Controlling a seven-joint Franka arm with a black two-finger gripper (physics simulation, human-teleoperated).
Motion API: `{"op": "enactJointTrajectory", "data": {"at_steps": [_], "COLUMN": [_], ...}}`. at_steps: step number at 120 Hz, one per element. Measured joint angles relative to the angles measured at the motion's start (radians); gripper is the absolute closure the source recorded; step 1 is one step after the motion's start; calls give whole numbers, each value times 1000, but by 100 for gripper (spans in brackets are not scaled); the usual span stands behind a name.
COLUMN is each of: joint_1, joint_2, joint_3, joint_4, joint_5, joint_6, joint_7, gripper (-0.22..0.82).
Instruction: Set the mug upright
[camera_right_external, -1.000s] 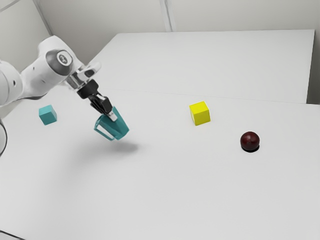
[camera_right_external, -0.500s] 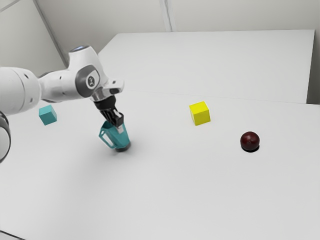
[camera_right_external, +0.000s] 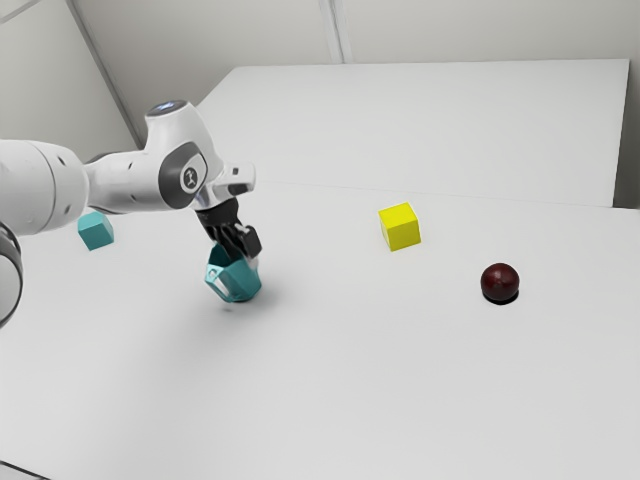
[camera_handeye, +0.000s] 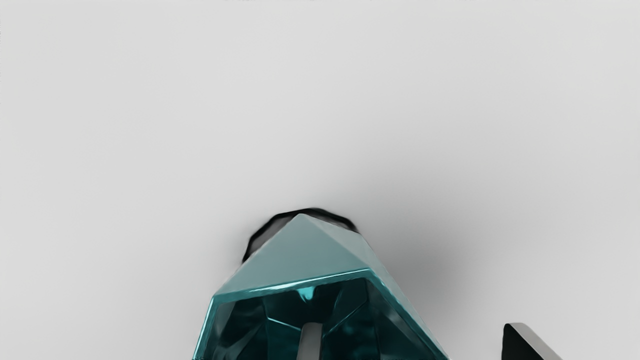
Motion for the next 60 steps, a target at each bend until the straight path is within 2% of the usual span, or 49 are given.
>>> {"op": "enactJointTrajectory", "data": {"at_steps": [24, 60], "joint_1": [0, 21], "joint_2": [-61, -132], "joint_3": [-1, 46], "joint_4": [28, 276], "joint_5": [-6, -2], "joint_6": [-47, -314], "joint_7": [-15, -32], "gripper": [9, 2]}}
